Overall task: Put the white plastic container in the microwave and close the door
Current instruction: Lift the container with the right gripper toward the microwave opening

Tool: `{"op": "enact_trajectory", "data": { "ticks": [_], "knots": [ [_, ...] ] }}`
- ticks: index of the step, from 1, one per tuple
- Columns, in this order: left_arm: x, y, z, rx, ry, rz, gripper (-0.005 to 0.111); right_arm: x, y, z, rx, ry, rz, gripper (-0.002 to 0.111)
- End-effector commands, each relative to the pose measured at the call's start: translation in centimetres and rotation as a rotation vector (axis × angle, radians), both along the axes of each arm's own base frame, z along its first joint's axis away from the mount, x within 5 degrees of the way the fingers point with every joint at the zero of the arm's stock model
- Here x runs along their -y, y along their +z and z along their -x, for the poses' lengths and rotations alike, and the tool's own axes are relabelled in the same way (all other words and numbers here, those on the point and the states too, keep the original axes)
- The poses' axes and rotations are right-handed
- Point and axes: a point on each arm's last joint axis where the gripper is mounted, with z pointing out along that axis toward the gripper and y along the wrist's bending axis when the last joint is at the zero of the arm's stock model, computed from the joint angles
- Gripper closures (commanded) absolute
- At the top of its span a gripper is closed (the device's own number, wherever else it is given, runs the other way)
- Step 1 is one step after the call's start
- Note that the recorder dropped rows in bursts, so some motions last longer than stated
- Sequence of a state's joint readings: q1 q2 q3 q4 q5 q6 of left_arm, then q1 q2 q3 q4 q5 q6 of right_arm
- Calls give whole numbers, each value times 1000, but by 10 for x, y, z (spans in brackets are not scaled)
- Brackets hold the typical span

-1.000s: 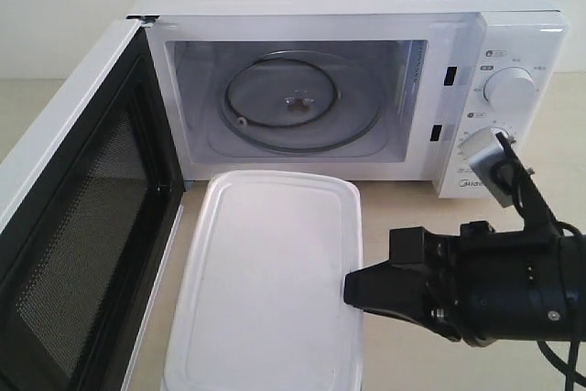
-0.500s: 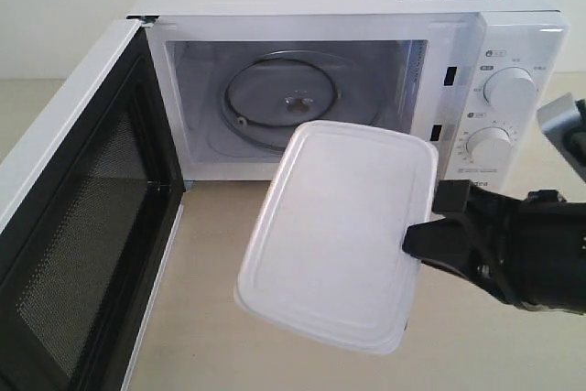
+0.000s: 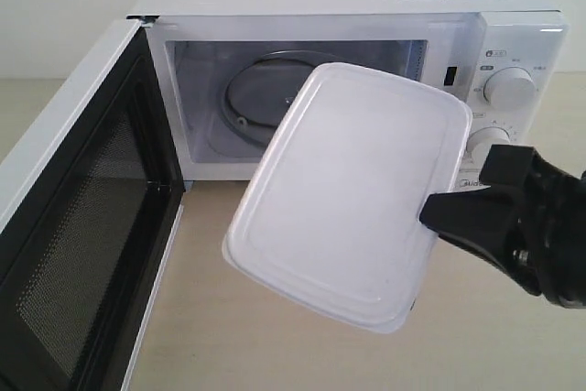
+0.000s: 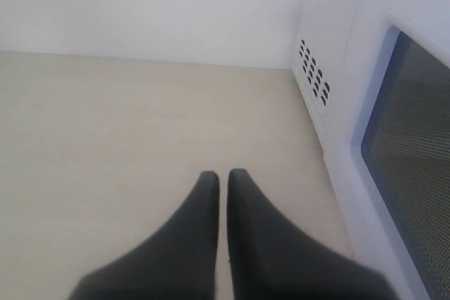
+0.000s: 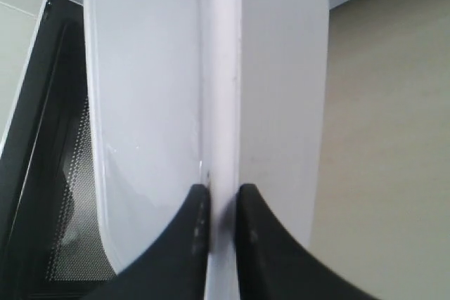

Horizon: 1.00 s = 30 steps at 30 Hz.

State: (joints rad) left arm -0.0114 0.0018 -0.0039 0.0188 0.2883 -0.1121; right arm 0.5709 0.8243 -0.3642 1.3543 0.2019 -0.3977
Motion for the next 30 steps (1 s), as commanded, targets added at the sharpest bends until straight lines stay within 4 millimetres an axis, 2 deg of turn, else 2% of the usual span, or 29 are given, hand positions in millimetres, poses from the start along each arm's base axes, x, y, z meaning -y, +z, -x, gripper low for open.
{"op": "enact_trajectory", "data": {
  "ticks": [1, 11, 17, 20, 24, 30],
  "knots": [
    [0, -1, 0, -5, 6, 8, 102, -2, 1, 3, -9, 2, -22, 108],
    [0, -1, 0, -5, 6, 8, 102, 1, 2, 0, -50, -122, -93, 108],
    [0, -1, 0, -5, 6, 8, 102, -13, 6, 1, -36, -187, -194, 108],
    [0, -1, 0, -5, 6, 8, 102, -27, -9, 2, -54, -199, -222, 108],
    [0, -1, 0, -5, 6, 8, 102, -30, -38, 10, -72, -241, -243, 108],
    [0, -1, 0, -5, 6, 8, 102, -31, -51, 7, -57, -266, -245, 108]
  ]
}}
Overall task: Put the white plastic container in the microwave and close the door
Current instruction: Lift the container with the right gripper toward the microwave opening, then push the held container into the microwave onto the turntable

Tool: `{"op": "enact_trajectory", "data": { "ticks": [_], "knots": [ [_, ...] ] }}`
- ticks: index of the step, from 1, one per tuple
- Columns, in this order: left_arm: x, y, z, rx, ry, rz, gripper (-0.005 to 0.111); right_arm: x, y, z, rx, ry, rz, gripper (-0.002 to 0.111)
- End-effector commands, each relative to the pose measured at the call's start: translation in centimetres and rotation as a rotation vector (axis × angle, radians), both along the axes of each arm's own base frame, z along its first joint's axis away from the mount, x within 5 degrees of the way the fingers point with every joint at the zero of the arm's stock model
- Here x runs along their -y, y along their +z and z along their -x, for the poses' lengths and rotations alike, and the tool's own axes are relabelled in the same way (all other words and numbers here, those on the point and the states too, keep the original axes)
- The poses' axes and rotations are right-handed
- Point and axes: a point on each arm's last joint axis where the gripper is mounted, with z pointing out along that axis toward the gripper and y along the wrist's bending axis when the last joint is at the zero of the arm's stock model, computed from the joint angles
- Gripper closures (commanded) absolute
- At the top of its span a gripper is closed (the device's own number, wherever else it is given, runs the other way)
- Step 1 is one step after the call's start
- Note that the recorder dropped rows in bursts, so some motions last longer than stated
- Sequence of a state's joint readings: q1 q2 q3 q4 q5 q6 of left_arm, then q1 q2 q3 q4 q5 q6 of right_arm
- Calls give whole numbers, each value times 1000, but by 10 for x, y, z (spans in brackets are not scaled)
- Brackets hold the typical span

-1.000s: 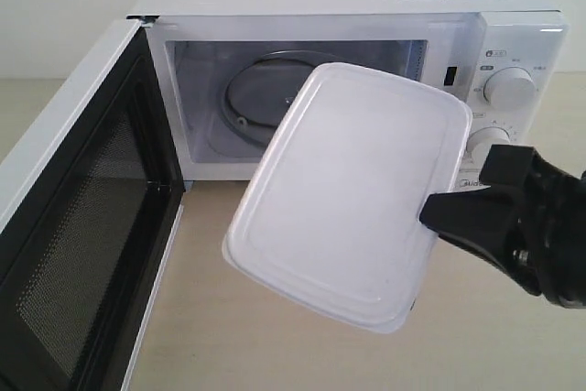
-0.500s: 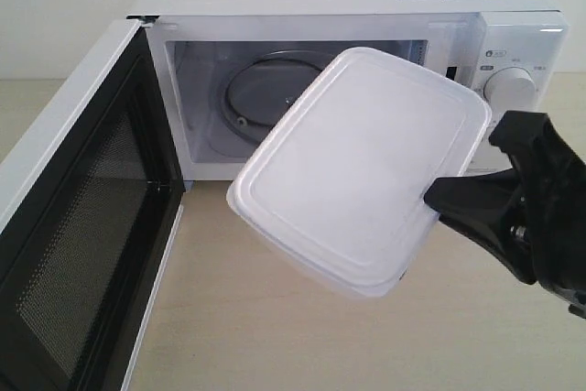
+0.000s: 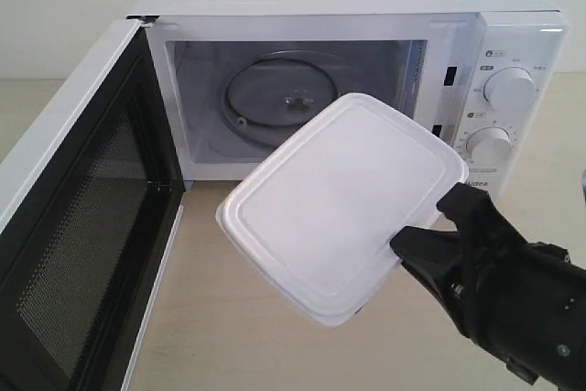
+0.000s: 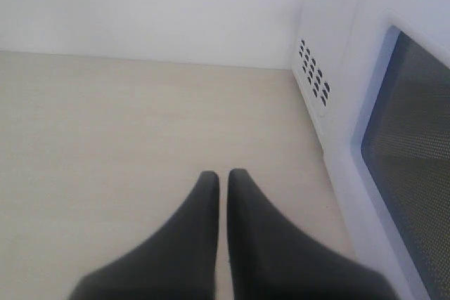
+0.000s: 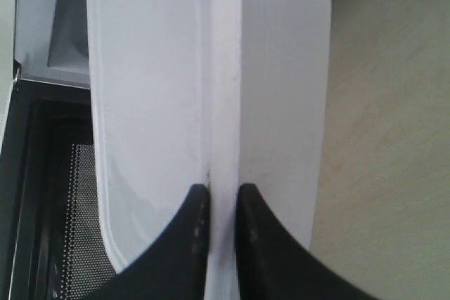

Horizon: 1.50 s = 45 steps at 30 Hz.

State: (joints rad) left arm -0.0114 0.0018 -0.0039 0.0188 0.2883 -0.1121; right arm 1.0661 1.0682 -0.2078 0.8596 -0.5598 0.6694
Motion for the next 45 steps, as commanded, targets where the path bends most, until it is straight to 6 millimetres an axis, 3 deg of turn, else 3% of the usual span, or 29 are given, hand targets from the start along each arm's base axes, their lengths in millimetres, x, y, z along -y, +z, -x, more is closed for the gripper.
{"op": "enact_trajectory", "data": {
  "ticks": [1, 13, 27, 45],
  "knots": [
    [0, -1, 0, -5, 6, 8, 102, -3, -2, -4, 47, -23, -24, 108],
    [0, -1, 0, -5, 6, 8, 102, -21, -23, -18, 5, -63, 49, 108],
    [0, -1, 0, -5, 6, 8, 102, -55, -16, -45, -2, -181, -29, 108],
    [0, -1, 0, -5, 6, 8, 102, -63, 2, -101, -44, -285, -70, 108]
  ]
}}
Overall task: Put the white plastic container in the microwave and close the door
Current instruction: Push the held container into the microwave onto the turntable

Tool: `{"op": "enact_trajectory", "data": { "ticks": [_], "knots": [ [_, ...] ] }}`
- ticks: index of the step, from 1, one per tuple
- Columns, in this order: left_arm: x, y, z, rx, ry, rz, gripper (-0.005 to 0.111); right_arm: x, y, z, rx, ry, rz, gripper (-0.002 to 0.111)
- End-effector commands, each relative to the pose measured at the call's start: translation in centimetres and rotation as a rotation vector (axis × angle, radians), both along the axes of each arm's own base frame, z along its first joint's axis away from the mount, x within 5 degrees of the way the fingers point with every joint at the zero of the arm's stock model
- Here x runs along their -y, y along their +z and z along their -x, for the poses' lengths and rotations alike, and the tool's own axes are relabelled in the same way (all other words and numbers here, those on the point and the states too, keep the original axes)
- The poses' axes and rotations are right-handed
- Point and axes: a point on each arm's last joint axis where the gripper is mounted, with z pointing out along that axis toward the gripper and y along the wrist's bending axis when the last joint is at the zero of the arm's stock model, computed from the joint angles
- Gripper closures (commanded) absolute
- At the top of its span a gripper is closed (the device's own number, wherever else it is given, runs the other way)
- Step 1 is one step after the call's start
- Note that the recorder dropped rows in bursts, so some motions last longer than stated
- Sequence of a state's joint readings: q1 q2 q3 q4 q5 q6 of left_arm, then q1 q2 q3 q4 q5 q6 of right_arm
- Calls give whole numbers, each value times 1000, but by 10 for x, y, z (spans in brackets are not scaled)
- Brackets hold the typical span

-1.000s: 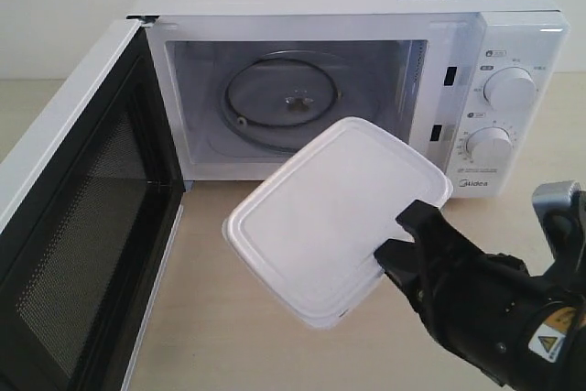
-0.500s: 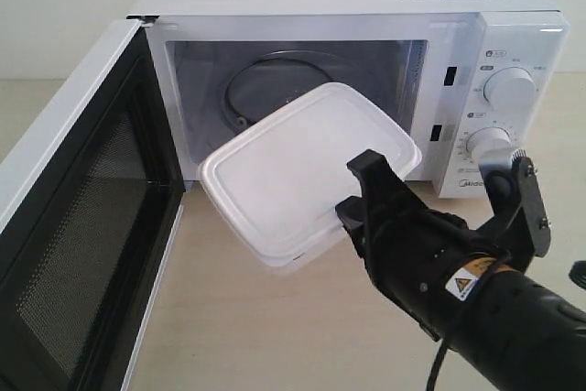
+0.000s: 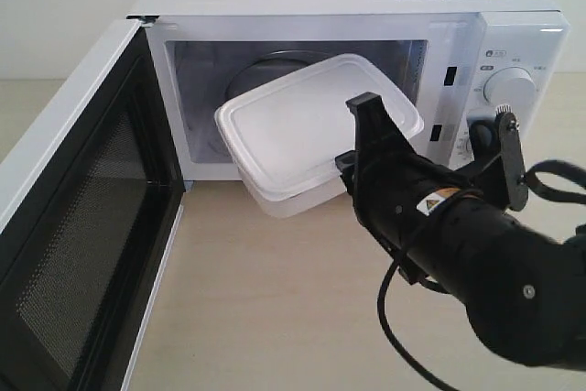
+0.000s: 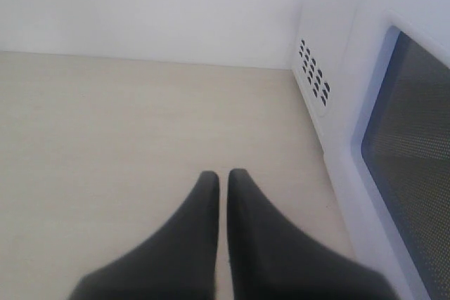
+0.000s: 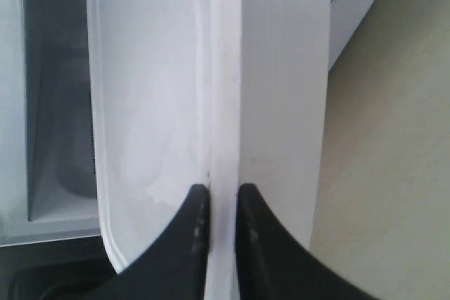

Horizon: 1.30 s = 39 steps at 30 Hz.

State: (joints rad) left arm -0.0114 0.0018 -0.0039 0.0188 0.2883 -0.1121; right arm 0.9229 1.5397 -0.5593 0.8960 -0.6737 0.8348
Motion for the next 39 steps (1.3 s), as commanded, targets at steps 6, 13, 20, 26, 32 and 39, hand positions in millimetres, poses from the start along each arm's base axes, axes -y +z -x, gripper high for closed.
{"op": "enact_trajectory", "data": {
  "ticks": [6, 13, 20, 26, 32, 39],
  "knots": [
    [0, -1, 0, -5, 6, 8, 102, -13, 4, -28, 2, 21, 27, 108],
    [0, -1, 0, -5, 6, 8, 102, -31, -4, -46, 6, -3, 7, 108],
    [0, -1, 0, -5, 6, 8, 102, -36, -14, -57, 38, -74, -19, 108],
    [0, -1, 0, -5, 6, 8, 102, -33, -24, -62, 48, -118, -26, 108],
    [0, -1, 0, -5, 6, 8, 102, -43, -23, -72, 72, -121, -39, 108],
    [0, -1, 0, -5, 6, 8, 102, -51, -20, -86, 86, -140, -48, 108]
  ]
}}
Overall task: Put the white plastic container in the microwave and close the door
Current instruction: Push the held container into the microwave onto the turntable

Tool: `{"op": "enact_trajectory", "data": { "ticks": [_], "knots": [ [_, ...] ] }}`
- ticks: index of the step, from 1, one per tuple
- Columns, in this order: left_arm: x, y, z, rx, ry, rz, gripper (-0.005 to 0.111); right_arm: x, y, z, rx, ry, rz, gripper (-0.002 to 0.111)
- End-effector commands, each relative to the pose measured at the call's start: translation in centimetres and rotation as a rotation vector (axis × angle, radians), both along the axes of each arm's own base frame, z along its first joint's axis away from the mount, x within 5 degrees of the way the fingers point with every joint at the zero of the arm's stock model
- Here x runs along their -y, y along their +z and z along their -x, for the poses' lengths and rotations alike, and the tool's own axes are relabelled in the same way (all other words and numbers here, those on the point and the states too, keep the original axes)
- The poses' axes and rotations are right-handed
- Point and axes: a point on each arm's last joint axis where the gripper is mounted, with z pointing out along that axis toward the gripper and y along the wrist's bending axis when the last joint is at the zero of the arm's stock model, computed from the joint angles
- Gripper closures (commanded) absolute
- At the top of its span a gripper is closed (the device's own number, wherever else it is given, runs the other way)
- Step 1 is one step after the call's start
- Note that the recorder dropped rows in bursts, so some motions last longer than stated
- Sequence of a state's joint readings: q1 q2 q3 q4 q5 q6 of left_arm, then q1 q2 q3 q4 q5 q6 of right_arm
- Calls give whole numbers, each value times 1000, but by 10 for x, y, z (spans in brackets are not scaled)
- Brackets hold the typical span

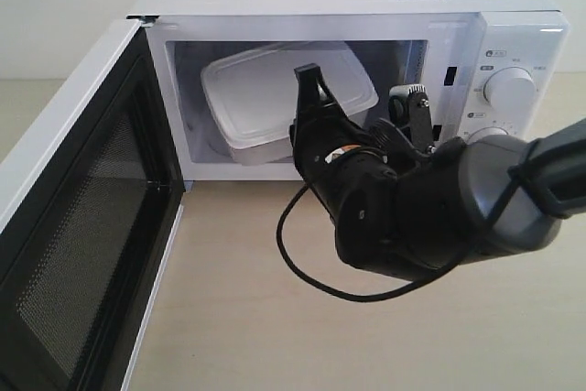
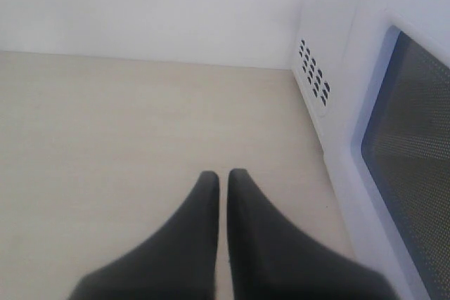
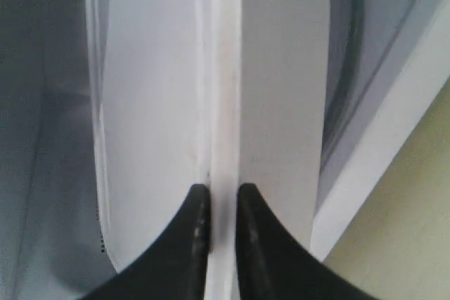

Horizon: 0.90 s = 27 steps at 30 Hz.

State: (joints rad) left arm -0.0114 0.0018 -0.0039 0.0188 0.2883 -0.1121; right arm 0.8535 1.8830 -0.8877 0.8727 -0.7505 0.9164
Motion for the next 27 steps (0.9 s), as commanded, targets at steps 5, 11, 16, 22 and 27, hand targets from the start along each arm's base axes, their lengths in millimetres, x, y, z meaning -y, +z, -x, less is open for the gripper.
{"op": "enact_trajectory", "data": {
  "ticks": [5, 11, 16, 22, 27],
  "knots": [
    [0, -1, 0, -5, 6, 8, 102, 12, 2, -23, 24, -53, 34, 108],
    [0, -1, 0, -5, 6, 8, 102, 18, 2, -28, 30, -64, 39, 108],
    [0, -1, 0, -5, 6, 8, 102, 16, 7, -34, 33, -39, 40, 108],
    [0, -1, 0, -5, 6, 8, 102, 5, 6, -43, 24, -14, 30, 108],
    [0, -1, 0, -5, 6, 8, 102, 2, -1, -45, 4, -13, 33, 108]
  ]
}}
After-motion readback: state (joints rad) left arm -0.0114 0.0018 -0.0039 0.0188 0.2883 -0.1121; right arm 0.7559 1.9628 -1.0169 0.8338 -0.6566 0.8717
